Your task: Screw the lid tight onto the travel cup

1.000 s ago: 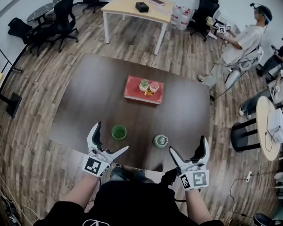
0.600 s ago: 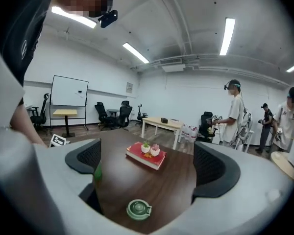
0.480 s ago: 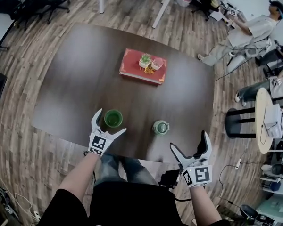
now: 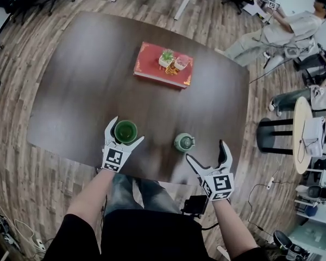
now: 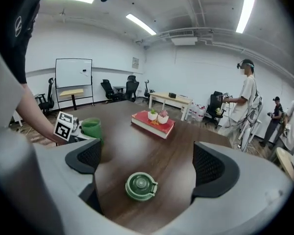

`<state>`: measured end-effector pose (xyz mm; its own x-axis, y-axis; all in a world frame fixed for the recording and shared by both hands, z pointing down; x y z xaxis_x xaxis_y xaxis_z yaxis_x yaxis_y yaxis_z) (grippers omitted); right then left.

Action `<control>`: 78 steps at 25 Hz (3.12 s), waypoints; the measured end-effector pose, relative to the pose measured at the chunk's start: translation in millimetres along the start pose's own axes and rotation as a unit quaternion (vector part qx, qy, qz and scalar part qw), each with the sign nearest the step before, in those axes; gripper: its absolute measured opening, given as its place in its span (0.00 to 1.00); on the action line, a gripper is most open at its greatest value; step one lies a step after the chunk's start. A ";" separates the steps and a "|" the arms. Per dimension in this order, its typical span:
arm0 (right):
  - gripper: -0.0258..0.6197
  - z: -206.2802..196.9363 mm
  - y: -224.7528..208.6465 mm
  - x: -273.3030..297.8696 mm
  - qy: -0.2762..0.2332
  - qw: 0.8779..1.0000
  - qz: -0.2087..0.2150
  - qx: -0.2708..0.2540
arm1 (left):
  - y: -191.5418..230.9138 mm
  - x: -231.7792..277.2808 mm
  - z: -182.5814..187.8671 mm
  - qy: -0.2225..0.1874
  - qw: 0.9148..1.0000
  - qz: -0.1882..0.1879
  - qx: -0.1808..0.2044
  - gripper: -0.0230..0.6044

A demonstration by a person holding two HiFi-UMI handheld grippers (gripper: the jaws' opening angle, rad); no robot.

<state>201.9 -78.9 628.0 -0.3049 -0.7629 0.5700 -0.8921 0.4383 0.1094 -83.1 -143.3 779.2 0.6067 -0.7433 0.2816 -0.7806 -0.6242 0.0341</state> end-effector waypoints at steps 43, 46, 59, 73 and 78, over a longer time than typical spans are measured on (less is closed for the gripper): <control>0.75 -69.4 26.6 106.9 0.240 0.893 0.308 -0.222 | -25.0 16.9 42.2 0.016 0.994 -0.110 0.025 0.70; 0.75 -10.8 32.9 72.2 0.202 0.889 0.334 -0.238 | -53.0 9.7 67.4 0.042 0.985 -0.161 0.051 0.70; 0.75 184.9 96.3 -40.6 0.104 0.796 0.433 -0.411 | -146.1 -17.4 197.5 0.072 0.937 -0.326 0.100 0.70; 0.75 207.9 113.1 -54.7 0.142 0.769 0.430 -0.452 | -142.3 -31.7 251.0 0.085 0.922 -0.355 0.132 0.71; 0.75 210.5 112.7 -53.6 0.145 0.779 0.416 -0.446 | -140.6 -28.8 253.4 0.078 0.923 -0.355 0.127 0.71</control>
<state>47.6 -88.6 438.3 -0.4509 0.0439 0.8915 0.1994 0.9785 0.0527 47.3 -95.1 523.3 0.9070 -0.0939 0.4105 -0.1224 -0.9915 0.0436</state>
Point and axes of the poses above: the fingertips, and each gripper's own axes: x forward along the fingers, y to its left, z out of its top, the point moved 5 cm from there along -x, backward along the fingers, and after that the axes turned 1 degree about y, right-handed, at the moved point
